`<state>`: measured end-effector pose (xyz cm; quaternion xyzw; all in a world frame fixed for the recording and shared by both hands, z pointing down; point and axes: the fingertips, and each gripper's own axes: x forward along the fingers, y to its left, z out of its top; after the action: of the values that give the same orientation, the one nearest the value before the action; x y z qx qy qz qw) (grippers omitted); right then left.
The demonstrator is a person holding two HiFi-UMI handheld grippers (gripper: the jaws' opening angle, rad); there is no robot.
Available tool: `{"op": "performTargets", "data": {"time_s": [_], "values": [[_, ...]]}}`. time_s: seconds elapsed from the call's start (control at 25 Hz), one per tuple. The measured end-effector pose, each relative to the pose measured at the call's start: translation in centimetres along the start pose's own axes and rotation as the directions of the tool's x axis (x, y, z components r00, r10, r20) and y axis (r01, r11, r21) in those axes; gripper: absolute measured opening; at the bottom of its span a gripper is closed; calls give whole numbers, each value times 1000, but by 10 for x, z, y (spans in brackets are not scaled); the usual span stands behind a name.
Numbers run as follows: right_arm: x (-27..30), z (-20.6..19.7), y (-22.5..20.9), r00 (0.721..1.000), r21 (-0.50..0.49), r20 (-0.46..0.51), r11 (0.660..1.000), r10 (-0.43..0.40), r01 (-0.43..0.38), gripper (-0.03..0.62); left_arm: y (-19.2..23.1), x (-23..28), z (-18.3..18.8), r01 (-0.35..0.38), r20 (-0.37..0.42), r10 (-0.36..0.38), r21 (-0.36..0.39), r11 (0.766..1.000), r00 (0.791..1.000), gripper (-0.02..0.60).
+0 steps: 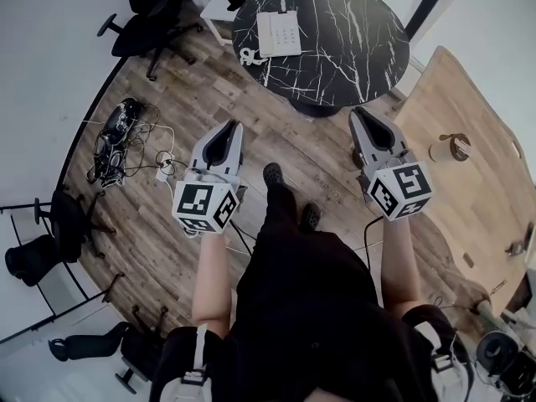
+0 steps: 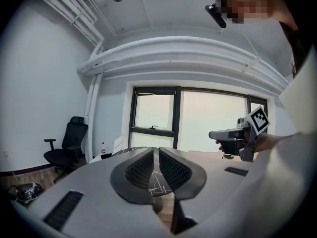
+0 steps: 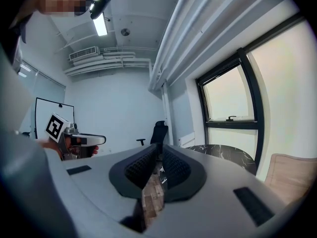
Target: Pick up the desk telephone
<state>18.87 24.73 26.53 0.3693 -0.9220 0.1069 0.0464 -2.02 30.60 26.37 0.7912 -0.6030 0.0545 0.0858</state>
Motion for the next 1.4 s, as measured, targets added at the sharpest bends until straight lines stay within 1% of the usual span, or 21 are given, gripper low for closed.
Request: {"op": "performTargets", "data": {"time_s": [0.12,0.28,0.4,0.48,0.52,0.56,0.64,0.88,1.0,1.12,1.4], "values": [[20,-2,-1,1000,-5,-20,1000,-3,3,34,18,12,-3,7,-8,-7,-14,1000,1000,35],[54,-1,-3,997,-35,-72,999,9,-11,43,51,38,-1,12,-15,-13,-30,999,1000,36],[82,4,-6,996,-56,-92,998,1,-6,70,76,60,3,24,-14,-25,-40,999,1000,37],[99,9,-10,995,-59,-94,998,-16,10,89,92,74,6,33,-11,-34,-43,999,999,46],[107,12,-11,995,-57,-92,998,-23,17,96,100,80,7,37,-10,-38,-42,998,999,71],[115,15,-13,996,-54,-90,998,-29,24,104,108,87,8,42,-10,-43,-42,998,999,80],[131,19,-16,995,-48,-88,998,-39,35,107,122,100,9,54,-12,-54,-46,998,998,80],[166,26,-21,993,-29,-86,997,-77,75,137,159,125,11,86,-12,-87,-51,995,996,107],[182,27,-22,991,-14,-91,996,-93,92,137,174,134,12,106,-12,-107,-54,993,994,127],[195,25,-20,988,-16,-93,993,-121,120,153,188,144,6,131,-28,-133,-60,990,991,145],[206,-1,-19,973,10,-167,986,-161,165,177,200,163,-21,170,-83,-179,-108,980,980,170]]}}
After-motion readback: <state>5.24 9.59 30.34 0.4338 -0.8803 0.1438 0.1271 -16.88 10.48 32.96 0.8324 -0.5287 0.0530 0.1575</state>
